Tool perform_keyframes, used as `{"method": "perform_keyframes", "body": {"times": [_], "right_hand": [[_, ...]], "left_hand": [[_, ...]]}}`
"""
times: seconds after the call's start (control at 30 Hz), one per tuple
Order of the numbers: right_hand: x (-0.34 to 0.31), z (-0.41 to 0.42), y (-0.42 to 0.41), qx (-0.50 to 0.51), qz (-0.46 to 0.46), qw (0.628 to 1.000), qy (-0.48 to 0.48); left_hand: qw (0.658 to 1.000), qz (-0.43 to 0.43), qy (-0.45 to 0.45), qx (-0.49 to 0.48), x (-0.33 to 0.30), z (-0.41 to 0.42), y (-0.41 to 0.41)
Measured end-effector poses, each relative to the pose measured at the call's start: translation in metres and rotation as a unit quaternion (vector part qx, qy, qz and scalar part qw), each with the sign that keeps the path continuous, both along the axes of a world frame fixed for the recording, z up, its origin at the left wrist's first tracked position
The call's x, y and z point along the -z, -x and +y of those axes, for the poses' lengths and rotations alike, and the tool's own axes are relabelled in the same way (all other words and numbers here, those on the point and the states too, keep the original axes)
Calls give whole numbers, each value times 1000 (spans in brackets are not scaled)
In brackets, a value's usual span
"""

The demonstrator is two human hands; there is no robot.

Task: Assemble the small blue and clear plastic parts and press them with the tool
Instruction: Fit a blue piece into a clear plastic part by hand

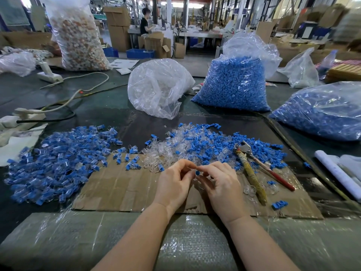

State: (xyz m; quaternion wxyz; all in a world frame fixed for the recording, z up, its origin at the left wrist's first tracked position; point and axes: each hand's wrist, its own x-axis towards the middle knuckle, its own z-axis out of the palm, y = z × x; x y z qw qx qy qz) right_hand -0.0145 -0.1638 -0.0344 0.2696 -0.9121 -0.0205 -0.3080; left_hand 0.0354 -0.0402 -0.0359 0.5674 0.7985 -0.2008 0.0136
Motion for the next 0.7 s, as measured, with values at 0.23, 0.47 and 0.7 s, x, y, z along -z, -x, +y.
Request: {"method": "perform_keyframes", "body": {"times": [0.23,0.47,0.7], "right_hand": [[-2,0,0,-7,4,1000,11],[-16,-25,-4,125,48,991,12],[-44,-81,-11,335,395,852,77]], "left_hand": [[1000,9,6,-1,-1,-1,-1],[999,32,19,-11,0,-1,-3],[999,39,24,-16,-1,-2,-4]]}}
